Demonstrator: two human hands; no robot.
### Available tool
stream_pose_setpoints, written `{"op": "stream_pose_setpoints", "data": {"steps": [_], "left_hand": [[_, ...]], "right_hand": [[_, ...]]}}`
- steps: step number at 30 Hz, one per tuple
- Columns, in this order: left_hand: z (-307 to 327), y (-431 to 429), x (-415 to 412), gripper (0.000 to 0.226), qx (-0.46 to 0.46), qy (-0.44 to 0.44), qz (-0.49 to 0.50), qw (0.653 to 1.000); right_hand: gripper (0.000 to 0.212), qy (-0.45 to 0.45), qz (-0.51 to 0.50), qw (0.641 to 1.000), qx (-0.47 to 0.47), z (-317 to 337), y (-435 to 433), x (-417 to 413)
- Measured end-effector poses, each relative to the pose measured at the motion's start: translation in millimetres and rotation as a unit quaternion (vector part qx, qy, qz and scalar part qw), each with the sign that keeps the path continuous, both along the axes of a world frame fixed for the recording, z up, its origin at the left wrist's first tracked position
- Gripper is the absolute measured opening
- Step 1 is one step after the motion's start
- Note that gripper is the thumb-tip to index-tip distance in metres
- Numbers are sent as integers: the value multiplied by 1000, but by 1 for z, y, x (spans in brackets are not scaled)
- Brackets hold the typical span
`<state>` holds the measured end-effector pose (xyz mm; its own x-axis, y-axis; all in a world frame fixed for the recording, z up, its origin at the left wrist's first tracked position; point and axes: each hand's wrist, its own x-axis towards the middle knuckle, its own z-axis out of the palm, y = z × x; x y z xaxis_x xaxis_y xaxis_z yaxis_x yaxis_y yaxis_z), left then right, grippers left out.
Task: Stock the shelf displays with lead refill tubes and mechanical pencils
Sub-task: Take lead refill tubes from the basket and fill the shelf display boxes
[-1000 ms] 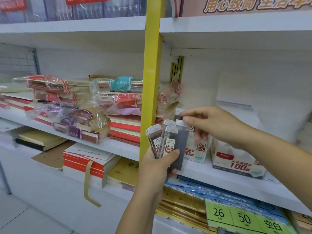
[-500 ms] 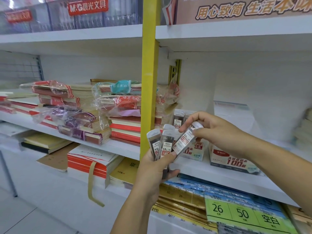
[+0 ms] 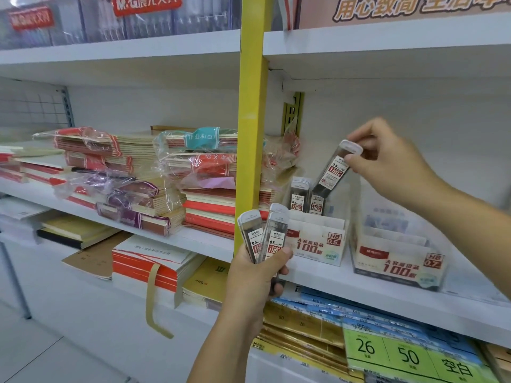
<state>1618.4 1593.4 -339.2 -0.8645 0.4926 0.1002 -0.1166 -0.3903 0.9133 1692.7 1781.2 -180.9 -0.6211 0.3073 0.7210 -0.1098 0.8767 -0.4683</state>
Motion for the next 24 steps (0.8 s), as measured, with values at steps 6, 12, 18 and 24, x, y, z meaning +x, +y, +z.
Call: {"op": "stream_pose_setpoints", "data": {"steps": [6, 12, 18, 24], "left_hand": [[-4, 2, -6, 22, 7, 1, -6, 1000], [-4, 2, -7, 23, 7, 1, -14, 1000], [-2, -1, -4, 21, 2, 2, -18, 1000], [6, -3, 6, 21, 6, 25, -72, 997]], "right_hand": [[20, -114, -52, 983, 131, -17, 15, -34], [20, -176, -137, 937, 267, -27, 24, -51], [32, -173, -130, 937, 275, -28, 15, -40], [39, -213, 109, 969, -66, -46, -39, 5]]}}
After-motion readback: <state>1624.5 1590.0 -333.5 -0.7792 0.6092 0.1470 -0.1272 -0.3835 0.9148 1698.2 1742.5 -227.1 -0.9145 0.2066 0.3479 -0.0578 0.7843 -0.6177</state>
